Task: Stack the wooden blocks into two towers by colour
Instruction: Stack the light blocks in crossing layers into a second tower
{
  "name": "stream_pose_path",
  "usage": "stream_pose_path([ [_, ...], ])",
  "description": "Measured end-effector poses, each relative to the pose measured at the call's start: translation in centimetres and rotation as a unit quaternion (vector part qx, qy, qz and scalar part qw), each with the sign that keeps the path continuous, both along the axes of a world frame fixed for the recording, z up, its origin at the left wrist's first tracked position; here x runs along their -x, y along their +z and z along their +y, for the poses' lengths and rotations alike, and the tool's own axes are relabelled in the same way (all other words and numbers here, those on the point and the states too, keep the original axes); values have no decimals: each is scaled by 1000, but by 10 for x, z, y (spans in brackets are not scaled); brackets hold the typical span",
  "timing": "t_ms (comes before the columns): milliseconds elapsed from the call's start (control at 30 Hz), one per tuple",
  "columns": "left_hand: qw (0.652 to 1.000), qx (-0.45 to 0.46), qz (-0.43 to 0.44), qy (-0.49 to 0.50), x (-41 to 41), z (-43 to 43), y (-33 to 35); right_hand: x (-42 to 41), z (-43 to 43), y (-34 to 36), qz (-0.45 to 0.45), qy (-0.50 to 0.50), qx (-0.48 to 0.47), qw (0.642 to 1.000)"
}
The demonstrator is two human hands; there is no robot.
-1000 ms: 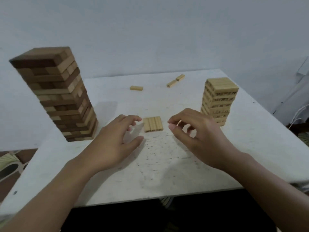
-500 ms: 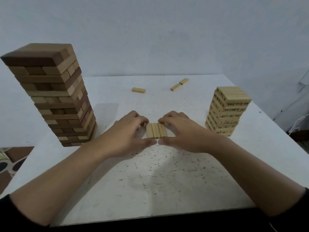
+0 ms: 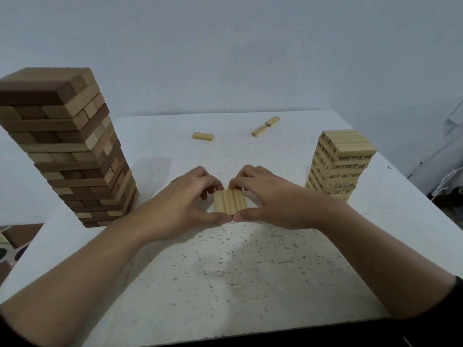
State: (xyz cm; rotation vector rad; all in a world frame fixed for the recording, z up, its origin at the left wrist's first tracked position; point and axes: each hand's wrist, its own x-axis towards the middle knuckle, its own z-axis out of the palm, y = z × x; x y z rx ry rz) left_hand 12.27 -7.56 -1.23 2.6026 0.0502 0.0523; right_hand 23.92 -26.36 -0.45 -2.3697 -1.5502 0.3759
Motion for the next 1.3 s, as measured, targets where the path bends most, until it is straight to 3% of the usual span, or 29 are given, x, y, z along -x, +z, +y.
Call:
stream_pose_path([
  [233,993,54,-106,14,30,-11,34,22,-23,45,-43,18,-67,997],
  [533,986,61,-151,-17,11,-45,88,14,-66,102,-57,-21,-92,994],
  [900,989,64,-131,-20,-61,-111,101,-52,-135,112,24,-97,-110,989],
  [1300,990,62,-124,18,-92,-129,93,-97,-147,101,40,-81,-91,992],
])
